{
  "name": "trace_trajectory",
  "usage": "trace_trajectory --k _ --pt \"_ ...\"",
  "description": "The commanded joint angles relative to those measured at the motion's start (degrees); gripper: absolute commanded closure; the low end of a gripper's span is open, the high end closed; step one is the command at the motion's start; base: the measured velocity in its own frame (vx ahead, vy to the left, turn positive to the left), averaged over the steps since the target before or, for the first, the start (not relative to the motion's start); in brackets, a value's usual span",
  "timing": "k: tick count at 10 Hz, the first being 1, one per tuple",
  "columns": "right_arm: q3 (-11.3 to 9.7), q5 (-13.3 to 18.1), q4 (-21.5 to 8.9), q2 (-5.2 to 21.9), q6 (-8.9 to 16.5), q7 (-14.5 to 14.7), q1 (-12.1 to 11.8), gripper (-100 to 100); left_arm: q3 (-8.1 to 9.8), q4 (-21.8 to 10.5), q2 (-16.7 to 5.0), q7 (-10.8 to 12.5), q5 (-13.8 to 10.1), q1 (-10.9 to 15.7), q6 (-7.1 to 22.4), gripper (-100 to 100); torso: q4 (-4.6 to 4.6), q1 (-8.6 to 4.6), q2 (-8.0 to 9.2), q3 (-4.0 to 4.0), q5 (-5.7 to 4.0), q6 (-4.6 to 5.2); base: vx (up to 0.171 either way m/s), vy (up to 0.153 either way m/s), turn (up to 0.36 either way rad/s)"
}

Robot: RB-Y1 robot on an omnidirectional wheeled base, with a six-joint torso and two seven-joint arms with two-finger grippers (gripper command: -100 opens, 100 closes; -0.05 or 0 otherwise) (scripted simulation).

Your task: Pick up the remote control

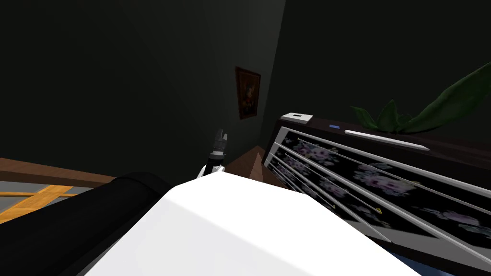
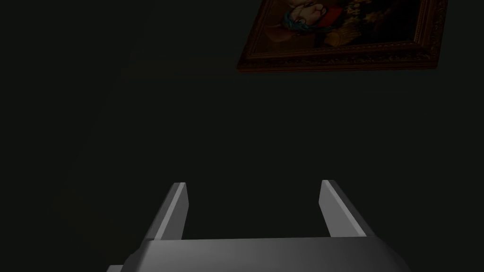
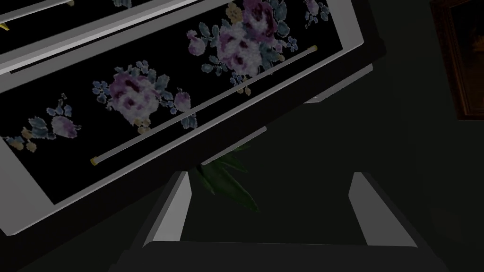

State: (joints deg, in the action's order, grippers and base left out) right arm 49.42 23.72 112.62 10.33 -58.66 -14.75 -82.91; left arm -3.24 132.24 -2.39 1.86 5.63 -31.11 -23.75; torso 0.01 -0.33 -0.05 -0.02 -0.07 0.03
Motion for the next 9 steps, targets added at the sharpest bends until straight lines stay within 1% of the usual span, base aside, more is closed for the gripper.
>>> trace_trajectory --k 1,2,3,4,5,6,7,8,9 --pt "1.8 0.1 -0.1 0.7 0.1 -0.5 -0.9 -100 0.0 0.0 0.0 0.0 0.0 0.0 0.0 0 0.0 0.0 0.0 0.0 0.0 0.0 0.001 -0.017 0.001" --pt "4.0 2.0 -1.2 1.1 -1.7 -0.9 -3.6 -100 0.0 0.0 0.0 0.0 0.0 0.0 0.0 0 0.01 0.03 0.03 0.02 0.0 0.01 0.026 -0.01 0.37" --pt "5.1 2.0 -1.2 1.1 -1.7 -0.9 -4.0 -100 -0.01 0.0 0.0 0.0 0.0 0.0 0.0 0 -0.01 0.02 -0.04 -0.02 0.0 -0.07 0.024 -0.032 0.203" --pt "6.9 3.9 -2.4 1.7 -3.6 -1.1 -6.4 -100 0.0 0.0 0.0 0.0 0.0 0.0 0.0 0 -0.01 -0.03 -0.05 -0.03 -0.01 0.0 0.033 -0.036 0.309" --pt "8.2 3.9 -2.4 1.7 -3.6 -1.1 -7.0 -100 0.0 0.0 0.0 0.0 0.0 0.0 0.0 0 -0.02 -0.07 -0.08 -0.04 -0.02 -0.05 0.035 -0.048 0.193" --pt "9.9 5.8 -3.4 2.4 -5.5 -1.3 -9.0 -100 0.0 0.0 0.0 0.0 0.0 0.0 0.0 0 -0.02 -0.1 -0.1 -0.06 -0.03 -0.01 0.044 -0.06 0.342" --pt "11.3 5.8 -3.4 2.4 -5.5 -1.3 -10.0 -100 0.0 0.0 0.0 0.0 0.0 0.0 0.0 0 -0.04 -0.17 -0.15 -0.09 -0.04 -0.06 0.041 -0.055 0.186" --pt "13.4 7.7 -4.4 3.1 -7.4 -1.4 -12.0 -100 0.01 0.0 0.0 0.0 0.0 0.0 0.0 0 -0.03 -0.12 -0.15 -0.09 -0.04 0.0 0.057 -0.068 0.401" --pt "14.2 7.7 -4.4 3.1 -7.4 -1.4 -12.9 -100 0.0 0.0 0.0 0.0 0.0 0.0 0.0 0 -0.05 -0.2 -0.21 -0.12 -0.05 -0.07 0.054 -0.071 0.172"
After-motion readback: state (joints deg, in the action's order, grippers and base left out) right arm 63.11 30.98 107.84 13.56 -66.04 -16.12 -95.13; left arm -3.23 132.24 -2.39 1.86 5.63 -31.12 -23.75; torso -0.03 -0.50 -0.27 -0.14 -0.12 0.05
